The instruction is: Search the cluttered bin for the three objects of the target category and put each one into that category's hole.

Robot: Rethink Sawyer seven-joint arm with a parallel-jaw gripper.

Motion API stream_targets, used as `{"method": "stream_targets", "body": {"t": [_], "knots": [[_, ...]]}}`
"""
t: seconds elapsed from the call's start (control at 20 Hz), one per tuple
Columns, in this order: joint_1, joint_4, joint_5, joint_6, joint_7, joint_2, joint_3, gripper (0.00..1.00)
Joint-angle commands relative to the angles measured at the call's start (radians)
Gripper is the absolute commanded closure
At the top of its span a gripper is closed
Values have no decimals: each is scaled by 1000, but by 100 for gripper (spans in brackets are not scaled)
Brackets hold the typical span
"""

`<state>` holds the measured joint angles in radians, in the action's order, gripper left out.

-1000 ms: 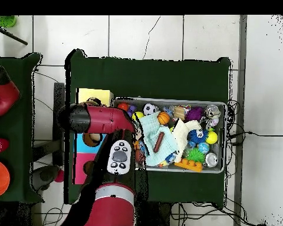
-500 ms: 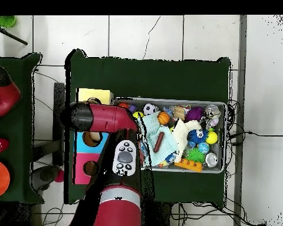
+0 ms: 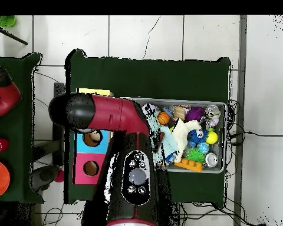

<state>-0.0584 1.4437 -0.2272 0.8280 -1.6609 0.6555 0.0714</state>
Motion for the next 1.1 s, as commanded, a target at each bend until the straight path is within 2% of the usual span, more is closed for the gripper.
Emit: {"method": "stream_targets", "body": {"t": [0.05, 0.3, 0.45, 0.6, 0.75, 0.9, 1.1], "knots": [[56, 52, 34, 150, 31, 74, -100, 100], [83, 66, 39, 89, 28, 63, -116, 100], [91, 44, 95, 77, 58, 54, -102, 100], [82, -2, 202, 25, 60, 27, -48, 100], [100, -3, 257, -15, 70, 15, -47, 100], [133, 38, 297, -79, 83, 24, -66, 100], [192, 154, 308, -253, 37, 73, -101, 100]]}}
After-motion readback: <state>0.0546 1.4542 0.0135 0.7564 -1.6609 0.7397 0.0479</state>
